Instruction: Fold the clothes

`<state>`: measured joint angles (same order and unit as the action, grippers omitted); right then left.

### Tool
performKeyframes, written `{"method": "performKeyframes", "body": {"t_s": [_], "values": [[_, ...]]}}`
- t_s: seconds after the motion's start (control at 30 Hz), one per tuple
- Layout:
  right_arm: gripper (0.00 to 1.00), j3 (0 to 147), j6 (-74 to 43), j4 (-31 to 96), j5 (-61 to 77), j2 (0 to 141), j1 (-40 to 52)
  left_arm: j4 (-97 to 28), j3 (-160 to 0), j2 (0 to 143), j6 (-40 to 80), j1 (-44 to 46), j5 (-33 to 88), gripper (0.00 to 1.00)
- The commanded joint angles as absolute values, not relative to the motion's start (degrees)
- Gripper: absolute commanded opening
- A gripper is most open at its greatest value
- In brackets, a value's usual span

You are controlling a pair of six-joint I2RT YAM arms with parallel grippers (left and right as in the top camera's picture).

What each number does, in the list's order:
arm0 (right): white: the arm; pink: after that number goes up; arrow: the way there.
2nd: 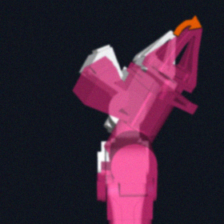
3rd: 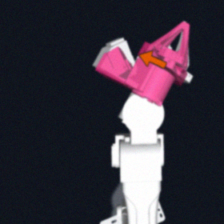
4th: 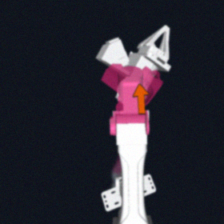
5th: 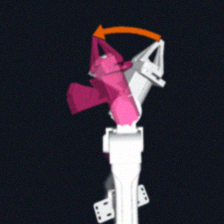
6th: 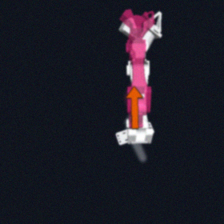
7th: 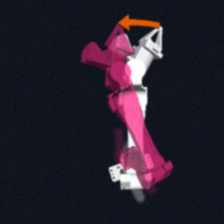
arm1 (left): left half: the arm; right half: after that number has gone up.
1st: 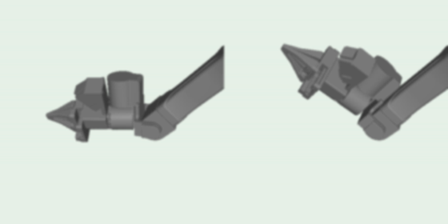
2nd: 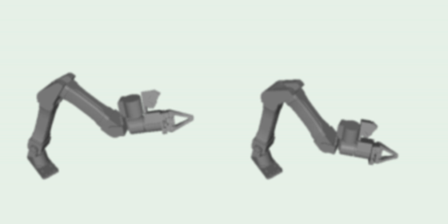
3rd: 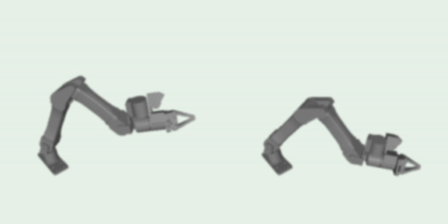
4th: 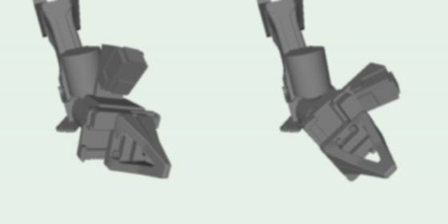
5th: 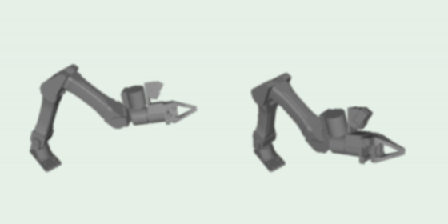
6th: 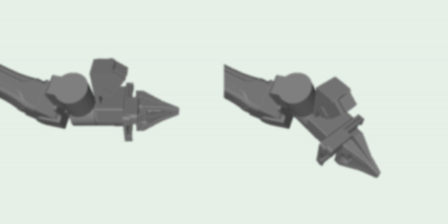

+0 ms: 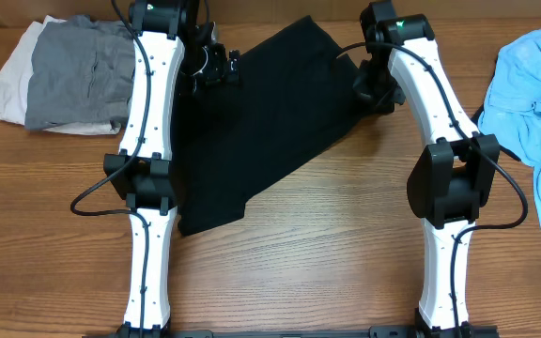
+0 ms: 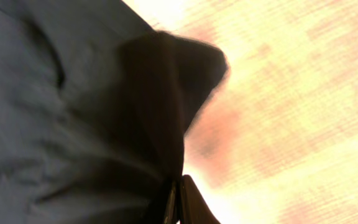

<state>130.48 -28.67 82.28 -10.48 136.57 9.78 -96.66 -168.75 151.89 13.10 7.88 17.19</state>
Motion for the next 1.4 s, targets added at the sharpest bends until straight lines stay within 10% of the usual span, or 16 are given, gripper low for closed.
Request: {"method": "performKeyframes", "body": {"t_s": [0.0, 0.57, 0.6, 0.67, 1.37], "values": [[0.04, 132.2, -31.8, 87.1, -13.1, 136.2, 9.5, -96.8, -170.0, 151.9, 12.0, 7.9, 17.4, 1.0], [0.13, 128.9, -34.9, 97.1, -16.3, 136.2, 8.7, -96.8, -170.0, 151.9, 11.3, 7.8, 17.6, 1.0], [0.28, 128.2, -34.3, 97.1, -16.3, 136.2, 8.6, -96.8, -170.0, 151.9, 11.3, 7.8, 17.6, 1.0], [1.0, 126.9, -32.8, 97.1, -16.2, 136.1, 8.1, -96.8, -170.0, 151.7, 11.1, 7.8, 17.6, 1.0], [0.98, 126.5, -15.1, 85.8, 4.7, 136.1, 0.7, -96.8, -136.9, 124.0, 8.8, 11.7, 13.2, 0.94]]}}
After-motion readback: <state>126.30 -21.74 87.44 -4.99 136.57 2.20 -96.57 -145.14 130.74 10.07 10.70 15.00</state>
